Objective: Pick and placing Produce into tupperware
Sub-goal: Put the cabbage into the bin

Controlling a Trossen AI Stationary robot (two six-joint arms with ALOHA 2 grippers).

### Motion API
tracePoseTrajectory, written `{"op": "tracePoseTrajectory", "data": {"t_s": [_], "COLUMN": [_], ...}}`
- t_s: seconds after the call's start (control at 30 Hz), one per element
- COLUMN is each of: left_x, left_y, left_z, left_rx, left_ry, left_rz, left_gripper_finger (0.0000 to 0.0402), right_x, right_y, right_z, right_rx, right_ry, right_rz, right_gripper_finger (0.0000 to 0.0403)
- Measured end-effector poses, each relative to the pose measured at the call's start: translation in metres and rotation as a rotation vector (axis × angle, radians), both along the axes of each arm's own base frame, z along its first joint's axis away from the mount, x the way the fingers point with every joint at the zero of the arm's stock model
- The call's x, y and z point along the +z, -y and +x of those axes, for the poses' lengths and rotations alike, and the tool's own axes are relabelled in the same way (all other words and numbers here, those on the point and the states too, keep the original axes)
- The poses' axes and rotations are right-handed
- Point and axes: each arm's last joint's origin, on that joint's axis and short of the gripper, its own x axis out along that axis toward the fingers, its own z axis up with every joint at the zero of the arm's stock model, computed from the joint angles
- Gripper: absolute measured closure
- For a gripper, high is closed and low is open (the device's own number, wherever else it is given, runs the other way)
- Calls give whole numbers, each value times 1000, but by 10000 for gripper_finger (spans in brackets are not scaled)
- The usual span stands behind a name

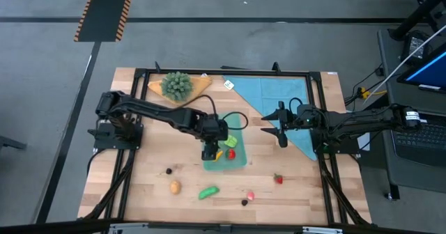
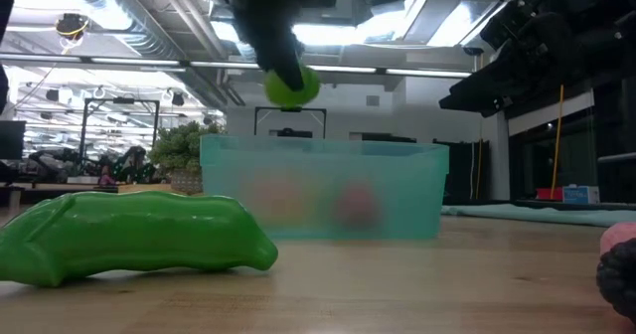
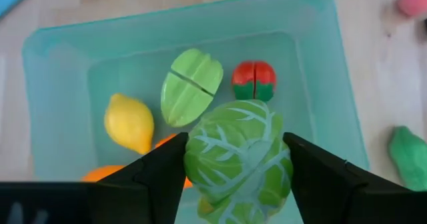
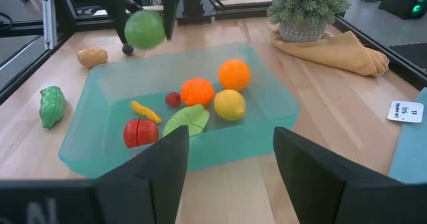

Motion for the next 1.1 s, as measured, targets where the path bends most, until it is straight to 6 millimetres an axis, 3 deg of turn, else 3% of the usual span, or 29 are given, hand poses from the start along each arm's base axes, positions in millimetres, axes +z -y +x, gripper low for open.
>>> {"op": "tracePoseTrajectory", "data": {"t_s": [0.57,1.1], "left_x": [-59,-86], "left_y": [8,9], "left_z": [28,39], "left_rx": [14,38], "left_ry": [-87,-113], "left_rz": [-1,-9], "left_gripper_finger": [176,176], "right_x": [0,0], "right_y": [-3,-3], "right_z": [0,0], "right_rx": [24,41], "right_ry": [4,6], "right_rz": [0,6], "right_gripper_finger": [182,182]}}
